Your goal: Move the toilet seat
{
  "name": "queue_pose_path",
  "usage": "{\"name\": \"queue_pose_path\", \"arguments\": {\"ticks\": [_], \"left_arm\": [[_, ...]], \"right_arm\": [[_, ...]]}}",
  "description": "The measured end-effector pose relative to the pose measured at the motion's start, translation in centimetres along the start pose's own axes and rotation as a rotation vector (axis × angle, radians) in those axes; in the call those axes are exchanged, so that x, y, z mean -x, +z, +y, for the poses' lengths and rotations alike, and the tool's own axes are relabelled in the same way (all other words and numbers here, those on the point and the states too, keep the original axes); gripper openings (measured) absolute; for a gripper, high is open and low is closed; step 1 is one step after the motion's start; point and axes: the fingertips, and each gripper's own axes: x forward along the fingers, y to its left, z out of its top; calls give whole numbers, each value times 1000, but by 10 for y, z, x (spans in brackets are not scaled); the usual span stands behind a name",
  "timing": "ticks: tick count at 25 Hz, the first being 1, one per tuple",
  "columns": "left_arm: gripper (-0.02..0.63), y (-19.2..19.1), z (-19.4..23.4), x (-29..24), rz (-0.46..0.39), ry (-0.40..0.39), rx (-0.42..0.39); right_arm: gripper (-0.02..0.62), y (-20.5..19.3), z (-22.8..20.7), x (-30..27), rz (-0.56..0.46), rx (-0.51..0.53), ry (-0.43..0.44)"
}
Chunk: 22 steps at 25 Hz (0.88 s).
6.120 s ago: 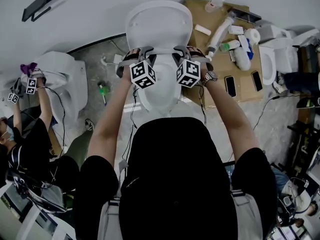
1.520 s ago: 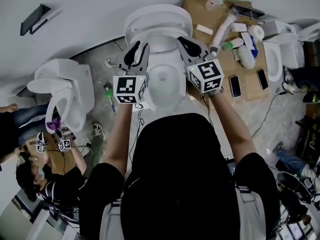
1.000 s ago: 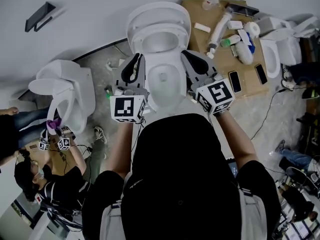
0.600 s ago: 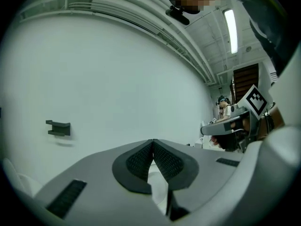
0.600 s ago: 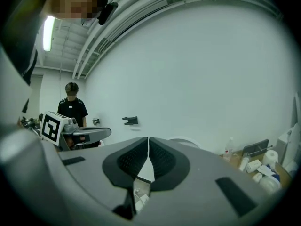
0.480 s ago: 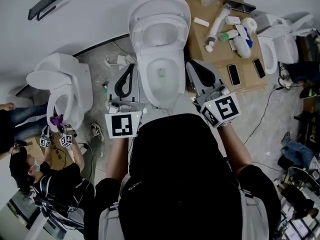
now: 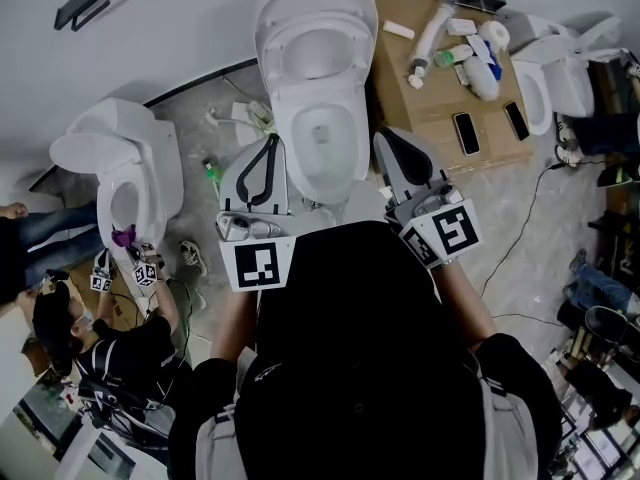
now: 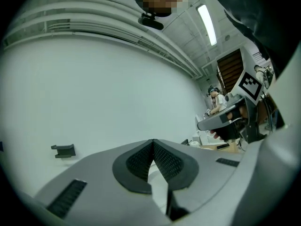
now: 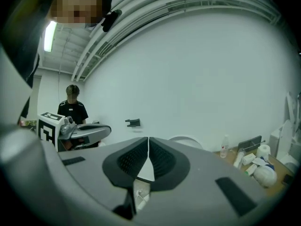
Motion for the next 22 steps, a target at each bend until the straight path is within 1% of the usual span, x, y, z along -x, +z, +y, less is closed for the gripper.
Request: {"name": "queue_pose_path", "arguments": {"ticks": [2,4,10,13,17,22], "left_arm": [[9,2,-3,3,-11,-2,-42],[8,5,-6,5,-19,-4,-62],[8,8,-14,14,-30,6,-57],[8,9,-12,19,-42,12,-59],[9,6,-10,25,-36,17,-59],[8,5,-10,28,-40,21,-27]], "right_arm": [[20,0,7,3,-7,17,-3],[17,-2,12,5,-10,24,-5],[14,-3,23,12,-15,32,5],[14,-2,28,12,-23,39,11],[14,-3,33,13,-29,35,15],[14,-3,35,16,-31,49,13]]}}
